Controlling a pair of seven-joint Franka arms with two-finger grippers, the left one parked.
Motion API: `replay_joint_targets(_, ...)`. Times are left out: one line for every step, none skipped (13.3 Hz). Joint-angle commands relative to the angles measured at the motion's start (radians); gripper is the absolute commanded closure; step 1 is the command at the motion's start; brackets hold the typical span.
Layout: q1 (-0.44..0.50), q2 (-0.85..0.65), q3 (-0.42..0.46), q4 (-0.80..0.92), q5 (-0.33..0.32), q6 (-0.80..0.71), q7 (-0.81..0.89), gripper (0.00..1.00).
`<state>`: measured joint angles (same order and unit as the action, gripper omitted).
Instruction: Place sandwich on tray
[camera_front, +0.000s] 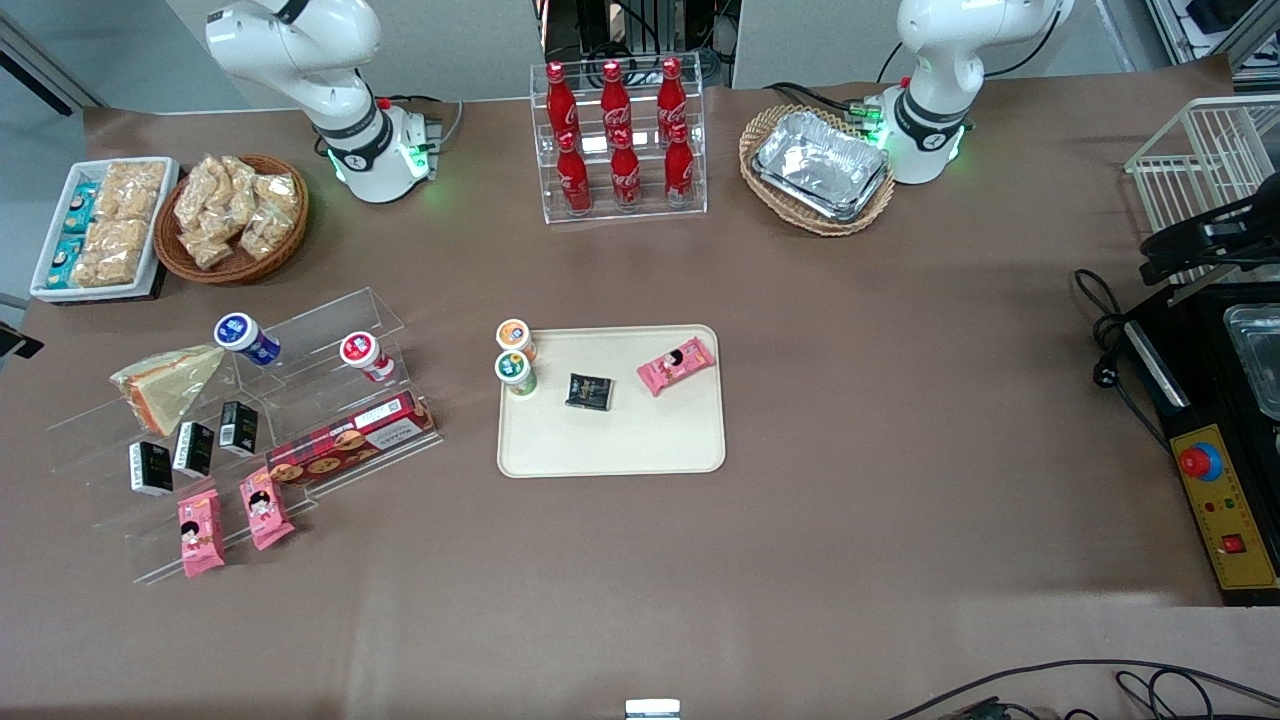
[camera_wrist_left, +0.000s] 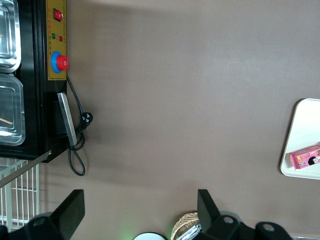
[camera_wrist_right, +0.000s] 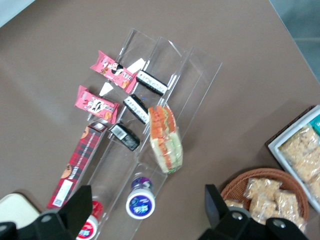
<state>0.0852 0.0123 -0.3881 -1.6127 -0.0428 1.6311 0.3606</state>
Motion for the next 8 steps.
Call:
replay_joint_targets(-0.021, 0.002, 0.005, -0.065, -0.006, 0.049, -0.065, 0.00)
replay_joint_targets(-0.022, -0.001, 0.005, -0.102, -0.003, 0.074, -0.065, 0.00)
replay_joint_targets(-0.022, -0.005, 0.003, -0.146, -0.003, 0.111, -0.066, 0.00)
replay_joint_targets(-0.022, -0.009, -0.006, -0.192, -0.003, 0.156, -0.074, 0.00)
replay_joint_targets(-0.021, -0.009, -0.023, -0.237, -0.002, 0.203, -0.095, 0.00)
replay_joint_targets(-0.021, -0.009, -0.032, -0.281, -0.002, 0.252, -0.113, 0.00)
replay_joint_targets(-0.021, -0.009, -0.041, -0.332, -0.002, 0.303, -0.123, 0.00)
replay_joint_targets(-0.022, -0.012, -0.047, -0.379, -0.002, 0.356, -0.138, 0.00)
